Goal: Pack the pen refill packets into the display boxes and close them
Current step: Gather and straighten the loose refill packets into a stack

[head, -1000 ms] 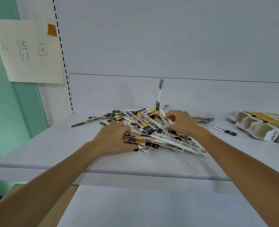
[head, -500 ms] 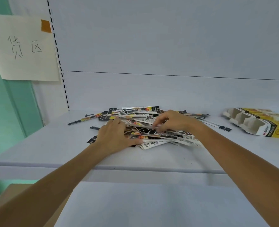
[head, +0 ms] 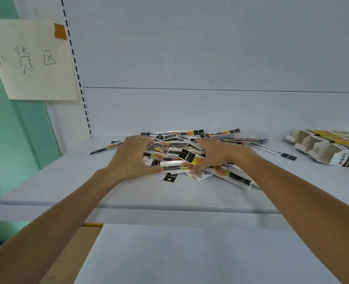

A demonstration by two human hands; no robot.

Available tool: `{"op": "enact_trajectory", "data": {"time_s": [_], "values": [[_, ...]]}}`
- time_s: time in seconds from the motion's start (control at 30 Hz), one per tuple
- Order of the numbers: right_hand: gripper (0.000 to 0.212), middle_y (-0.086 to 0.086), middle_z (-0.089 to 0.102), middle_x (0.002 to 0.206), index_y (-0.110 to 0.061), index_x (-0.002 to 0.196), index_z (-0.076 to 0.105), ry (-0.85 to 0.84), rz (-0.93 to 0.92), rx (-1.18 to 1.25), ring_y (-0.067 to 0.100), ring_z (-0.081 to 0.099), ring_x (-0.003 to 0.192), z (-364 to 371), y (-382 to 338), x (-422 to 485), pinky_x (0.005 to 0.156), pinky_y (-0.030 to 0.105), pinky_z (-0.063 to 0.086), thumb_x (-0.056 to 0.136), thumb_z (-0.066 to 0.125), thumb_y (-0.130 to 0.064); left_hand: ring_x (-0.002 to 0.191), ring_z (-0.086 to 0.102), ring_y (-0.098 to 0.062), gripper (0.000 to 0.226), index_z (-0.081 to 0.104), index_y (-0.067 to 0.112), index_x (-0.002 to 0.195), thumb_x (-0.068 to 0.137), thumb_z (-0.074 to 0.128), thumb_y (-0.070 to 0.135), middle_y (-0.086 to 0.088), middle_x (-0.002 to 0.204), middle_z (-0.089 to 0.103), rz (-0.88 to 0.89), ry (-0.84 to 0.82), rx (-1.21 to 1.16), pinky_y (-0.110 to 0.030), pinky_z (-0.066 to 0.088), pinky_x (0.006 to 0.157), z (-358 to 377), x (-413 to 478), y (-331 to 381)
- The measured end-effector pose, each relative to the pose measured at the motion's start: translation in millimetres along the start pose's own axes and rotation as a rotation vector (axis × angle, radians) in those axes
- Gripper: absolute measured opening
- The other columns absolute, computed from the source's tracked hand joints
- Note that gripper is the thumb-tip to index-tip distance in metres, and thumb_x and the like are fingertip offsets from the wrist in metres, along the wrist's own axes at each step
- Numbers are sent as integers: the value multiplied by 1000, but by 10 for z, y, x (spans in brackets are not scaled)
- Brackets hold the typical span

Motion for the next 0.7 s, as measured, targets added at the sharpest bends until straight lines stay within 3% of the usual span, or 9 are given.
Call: {"op": "enact_trajectory", "data": {"time_s": [0.03,0.1,0.17,0.3,0.4,0.5,0.53,0.6,0.7], "values": [[105,14,35,145,-14,146,15,-10,27,-3,16,60,98,14,26,17,85,20,47,68,73,-55,132,35,-23,86,42,21,135,65,67,65,-1,140,44,-118,-51,-36,-37,31,106,9,-6,-146],[108,11,11,156,-16,149,5,-12,88,-40,27,17,142,53,68,48,113,39,25,72,69,-57,134,35,-25,97,32,21,142,65,61,72,-4,145,40,-299,-177,-181,-40,33,108,71,-63,-347],[106,10,4,157,-17,149,1,-18,100,-11,30,3,144,86,57,66,115,48,19,74,67,-55,135,36,-24,95,22,21,146,72,64,63,-5,148,36,-324,-253,-225,-37,32,108,142,-116,-385],[99,6,41,141,-21,145,16,2,16,124,34,49,122,96,-89,123,98,43,45,69,75,-44,128,43,-20,75,35,23,140,78,67,50,-1,141,46,-205,-199,-212,-29,35,97,135,-89,-247],[74,-8,46,113,-23,122,34,49,-95,123,31,50,109,123,-238,175,82,41,47,63,77,-35,119,49,-12,62,47,22,131,78,69,45,3,132,54,-116,-141,-236,-23,35,90,158,-48,-143],[103,2,17,151,-19,148,9,73,-86,62,24,14,141,106,-274,186,107,43,31,69,75,-31,114,50,-8,60,48,26,128,75,72,44,5,128,55,-96,-123,-292,-21,35,87,182,-49,-119],[110,7,17,153,-19,149,2,54,-64,72,24,23,139,99,-265,184,104,43,35,69,76,-33,113,50,-8,63,47,27,128,73,73,46,6,128,55,-107,-125,-321,-21,36,87,186,-58,-125],[112,12,47,127,-20,148,1,-46,-15,162,20,65,82,110,-270,167,74,37,51,68,78,-39,112,50,-9,72,44,28,129,68,75,52,6,128,54,-143,-136,-363,-22,37,89,188,-74,-133],[91,-2,50,95,-21,133,27,-62,3,97,11,46,34,109,-311,218,49,25,46,64,78,-52,116,51,-15,94,38,27,132,55,69,71,6,130,54,-209,-119,-261,-33,40,97,191,-71,-63]]}}
Point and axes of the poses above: each hand's wrist, its own x-axis towards the middle knuckle, its own z-axis out of the palm, y = z × x, the point moved 4 cm from there along x, towards the middle knuckle
